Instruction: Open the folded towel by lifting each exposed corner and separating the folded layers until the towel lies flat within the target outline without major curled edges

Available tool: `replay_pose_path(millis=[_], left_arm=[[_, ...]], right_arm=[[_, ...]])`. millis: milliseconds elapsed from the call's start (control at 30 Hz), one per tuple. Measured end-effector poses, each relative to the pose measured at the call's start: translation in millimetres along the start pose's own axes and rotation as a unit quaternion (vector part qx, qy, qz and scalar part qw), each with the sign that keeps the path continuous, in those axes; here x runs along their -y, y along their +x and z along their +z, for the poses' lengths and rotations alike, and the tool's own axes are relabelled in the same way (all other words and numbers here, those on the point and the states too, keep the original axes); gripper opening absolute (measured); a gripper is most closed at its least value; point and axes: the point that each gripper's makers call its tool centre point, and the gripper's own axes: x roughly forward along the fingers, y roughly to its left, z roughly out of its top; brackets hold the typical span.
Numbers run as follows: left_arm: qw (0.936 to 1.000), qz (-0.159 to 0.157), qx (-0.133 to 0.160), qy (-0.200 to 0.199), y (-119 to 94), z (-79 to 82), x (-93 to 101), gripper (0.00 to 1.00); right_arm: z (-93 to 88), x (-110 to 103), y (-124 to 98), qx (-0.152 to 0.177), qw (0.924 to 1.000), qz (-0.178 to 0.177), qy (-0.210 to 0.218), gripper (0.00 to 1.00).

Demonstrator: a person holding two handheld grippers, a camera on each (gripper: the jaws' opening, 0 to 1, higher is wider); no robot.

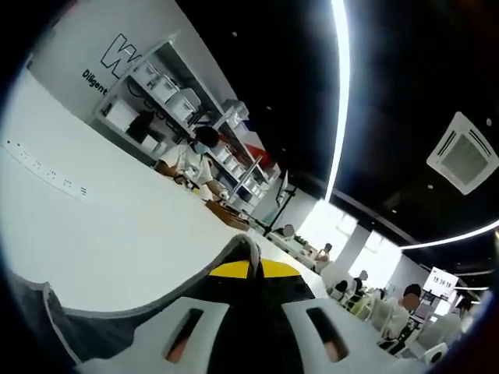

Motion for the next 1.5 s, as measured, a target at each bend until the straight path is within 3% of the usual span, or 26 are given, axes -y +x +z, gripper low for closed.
replay_pose_path(millis=[533, 1067, 1500], left_arm=[[0.9998, 0.016, -0.013, -0.008, 14, -9.5, -15.4, 0.00], [0.9980, 0.046, -0.042, -0.005, 17, -30.8, -36.1, 0.01], [0.9966, 0.061, -0.054, -0.012, 24, -37.4, -44.4, 0.01]], right_arm=[[-5.7, -15, 0, -0.008, 0.9995, 0.031, 0.001, 0.00], [-17.1, -17, 1, -0.025, 0.9991, 0.035, 0.001, 0.00], [-25.6, -16, 2, -0.030, 0.9987, 0.036, 0.020, 0.00]])
